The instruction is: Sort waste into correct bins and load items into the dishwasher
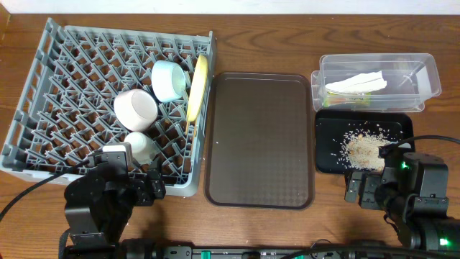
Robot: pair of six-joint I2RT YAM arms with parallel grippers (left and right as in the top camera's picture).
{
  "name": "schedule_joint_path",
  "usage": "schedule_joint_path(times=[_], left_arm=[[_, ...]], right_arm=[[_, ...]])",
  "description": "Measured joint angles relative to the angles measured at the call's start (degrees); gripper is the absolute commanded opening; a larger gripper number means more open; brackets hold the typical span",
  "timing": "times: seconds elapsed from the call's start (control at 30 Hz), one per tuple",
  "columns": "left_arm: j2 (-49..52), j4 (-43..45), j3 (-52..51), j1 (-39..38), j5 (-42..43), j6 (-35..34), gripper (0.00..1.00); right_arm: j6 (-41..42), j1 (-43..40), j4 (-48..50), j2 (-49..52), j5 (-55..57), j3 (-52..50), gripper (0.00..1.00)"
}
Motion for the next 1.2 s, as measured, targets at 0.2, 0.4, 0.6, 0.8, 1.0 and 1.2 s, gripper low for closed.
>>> schedule_joint_path(times=[0.2, 0.4, 0.6, 0.8, 1.0, 1.2], left_arm=[[0.0, 0.0, 0.0, 0.0, 0.0, 0.0, 0.92], [0.0, 0.0, -0.1, 0.0, 0.0, 0.0, 0.92], [0.0, 0.0, -0.3, 0.0, 0.0, 0.0, 0.93], [0.0, 0.0, -0.3, 0.0, 0.0, 0.0, 0.92], [0.0, 0.0, -0.3, 0.0, 0.0, 0.0, 0.93], [0.0, 0.0, -0.3, 0.0, 0.0, 0.0, 0.93]], right_arm=[[-0.1, 0.1, 2.3, -3.6, 0.0, -0.4, 0.99], [-1.2, 2.6, 22.1, -14.9, 0.0, -8.7, 0.99], [-1.7, 3.1, 48.9, -26.7, -0.4, -25.9, 0.99], [-1.9, 3.1, 69.4, -35.8, -0.6, -40.0, 0.99], [-2.0, 3.1, 75.0, -38.8, -0.6, -48.0, 0.99], [-2.1, 3.1, 64.7, -38.5, -0.6, -50.6, 0.99]])
